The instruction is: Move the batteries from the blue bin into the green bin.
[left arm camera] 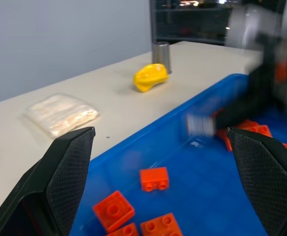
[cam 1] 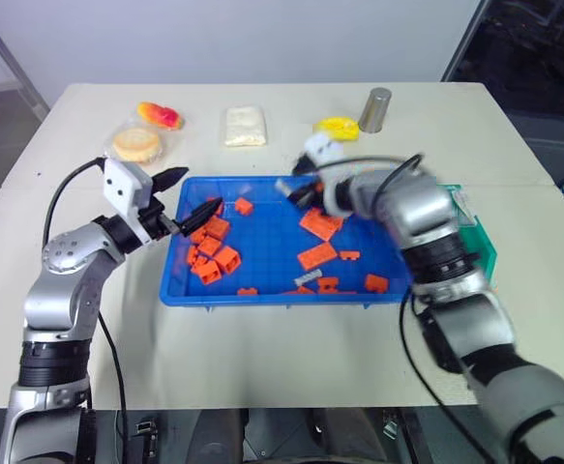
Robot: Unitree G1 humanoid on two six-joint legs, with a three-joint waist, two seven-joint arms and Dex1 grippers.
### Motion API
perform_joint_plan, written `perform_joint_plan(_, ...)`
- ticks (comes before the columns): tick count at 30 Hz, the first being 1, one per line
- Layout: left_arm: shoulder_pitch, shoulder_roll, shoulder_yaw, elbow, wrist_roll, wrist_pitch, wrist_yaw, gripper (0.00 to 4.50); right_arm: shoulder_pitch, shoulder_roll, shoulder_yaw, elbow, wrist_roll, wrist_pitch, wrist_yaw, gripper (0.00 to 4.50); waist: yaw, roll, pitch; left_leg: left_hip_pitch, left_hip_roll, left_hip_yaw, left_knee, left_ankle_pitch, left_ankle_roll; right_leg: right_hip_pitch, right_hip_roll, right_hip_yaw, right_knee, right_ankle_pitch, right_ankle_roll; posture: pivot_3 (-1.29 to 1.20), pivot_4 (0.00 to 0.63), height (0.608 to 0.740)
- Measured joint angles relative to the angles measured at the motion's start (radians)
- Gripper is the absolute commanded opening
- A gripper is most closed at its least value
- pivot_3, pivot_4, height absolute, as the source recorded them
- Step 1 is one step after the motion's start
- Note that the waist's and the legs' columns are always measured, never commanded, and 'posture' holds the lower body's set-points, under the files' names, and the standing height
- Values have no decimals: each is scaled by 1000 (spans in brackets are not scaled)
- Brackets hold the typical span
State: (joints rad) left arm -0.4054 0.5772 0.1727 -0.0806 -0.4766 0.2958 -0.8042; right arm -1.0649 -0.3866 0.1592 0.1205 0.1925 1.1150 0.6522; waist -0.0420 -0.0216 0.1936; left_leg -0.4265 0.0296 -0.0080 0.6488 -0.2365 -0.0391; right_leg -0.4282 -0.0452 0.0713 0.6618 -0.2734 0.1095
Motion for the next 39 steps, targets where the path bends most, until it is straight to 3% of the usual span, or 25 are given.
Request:
perform_joint_plan(7,-124,-14,-63,75,-16,20,-117,4500,32,-277,-87,-226,53,138,48,29,2,0,0,-1,0,0,-1,0,0,2,-1,0,-4,0,0,0,150,740)
perform_joint_plan(12,-253,-57,-152,182,-14,30,-225,4500,277,-542,-190,-366,89,212,84,29,23,0,0,-1,-1,1,-1,-1,1,2,0,1,-7,0,0,0,150,740)
perform_joint_plan(15,-298,-78,-178,228,-10,28,-267,4500,429,-644,-261,-443,120,215,124,29,21,0,0,-1,0,1,-1,-1,2,2,2,1,-7,0,0,0,150,740)
perform_joint_plan(21,-337,-95,-199,307,9,20,-324,4500,676,-696,-400,-517,159,210,151,29,18,0,0,0,1,2,0,-1,2,2,2,3,-7,0,1,0,150,740)
perform_joint_plan(28,-338,-97,-206,306,10,41,-387,4500,737,-695,-446,-515,168,147,129,3600,25,0,0,0,1,2,1,-1,2,2,2,3,-7,0,1,0,150,740)
perform_joint_plan(30,-338,-95,-210,303,10,47,-398,4500,732,-694,-442,-501,170,133,118,4412,26,0,0,0,1,2,1,-1,2,2,2,3,-7,0,1,0,150,740)
perform_joint_plan(34,-338,-79,-217,290,11,50,-415,4500,671,-690,-401,-467,174,80,102,4412,21,0,0,0,1,2,1,-1,2,2,2,3,-6,0,1,0,150,740)
perform_joint_plan(39,-302,4,-218,240,21,68,-435,4500,469,-653,-345,-453,240,-7,166,4412,9,1,0,0,1,1,0,-1,2,2,2,2,-6,0,0,0,150,740)
